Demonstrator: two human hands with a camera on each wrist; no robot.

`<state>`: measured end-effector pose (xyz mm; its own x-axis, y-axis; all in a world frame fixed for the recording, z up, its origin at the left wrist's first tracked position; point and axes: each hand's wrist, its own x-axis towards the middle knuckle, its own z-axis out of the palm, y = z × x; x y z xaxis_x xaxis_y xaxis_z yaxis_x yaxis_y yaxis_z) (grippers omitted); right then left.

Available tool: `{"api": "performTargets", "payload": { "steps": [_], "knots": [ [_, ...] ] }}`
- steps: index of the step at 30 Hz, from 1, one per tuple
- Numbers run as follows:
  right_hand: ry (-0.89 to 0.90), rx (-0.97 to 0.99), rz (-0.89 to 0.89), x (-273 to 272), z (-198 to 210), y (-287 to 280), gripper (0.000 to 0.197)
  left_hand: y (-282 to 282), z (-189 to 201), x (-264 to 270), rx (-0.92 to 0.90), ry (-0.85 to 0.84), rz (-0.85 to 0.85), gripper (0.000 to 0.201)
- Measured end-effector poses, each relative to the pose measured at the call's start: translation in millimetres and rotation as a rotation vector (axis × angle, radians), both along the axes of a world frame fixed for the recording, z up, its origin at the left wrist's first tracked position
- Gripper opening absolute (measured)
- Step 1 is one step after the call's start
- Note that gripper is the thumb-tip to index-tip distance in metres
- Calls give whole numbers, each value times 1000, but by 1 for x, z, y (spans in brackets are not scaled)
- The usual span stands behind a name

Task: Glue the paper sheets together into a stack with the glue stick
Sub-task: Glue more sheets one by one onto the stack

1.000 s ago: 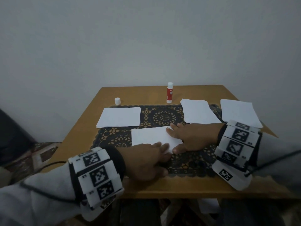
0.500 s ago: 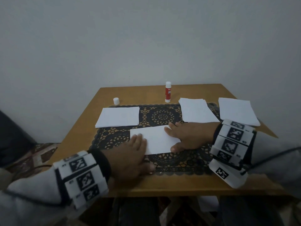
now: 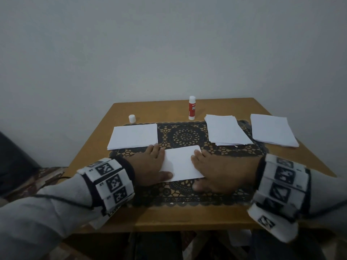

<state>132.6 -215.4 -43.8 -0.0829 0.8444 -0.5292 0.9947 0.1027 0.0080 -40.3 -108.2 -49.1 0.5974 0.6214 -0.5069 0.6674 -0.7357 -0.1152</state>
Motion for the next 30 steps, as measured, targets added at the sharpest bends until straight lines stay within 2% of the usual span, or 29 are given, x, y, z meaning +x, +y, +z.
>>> {"api": "performTargets", "payload": {
  "steps": [4,9,13,19,22,23,26,30],
  "knots": [
    [12,-33,131,-22,-3,-33,97,0,-1,-1,20,-43,-2,87],
    [-80,-22,22,-4,8,-22,88,3,0,-4,138,-213,-15,87],
    [-53,46,-11,1,13,-13,73,17,2,-3,115,-335,97,83],
    [-67,81,19,4,7,-8,66,32,5,-2,-45,-539,247,48],
    [-45,121,13,5,6,-9,62,40,7,-6,-43,-640,254,17],
    [-22,148,1,5,6,-10,60,41,10,-7,-44,-667,239,10],
    [127,328,-76,10,9,-8,43,41,18,-14,-67,-771,234,13],
    [416,532,-334,20,13,11,34,47,28,-30,-134,-914,327,17]
  ]
}}
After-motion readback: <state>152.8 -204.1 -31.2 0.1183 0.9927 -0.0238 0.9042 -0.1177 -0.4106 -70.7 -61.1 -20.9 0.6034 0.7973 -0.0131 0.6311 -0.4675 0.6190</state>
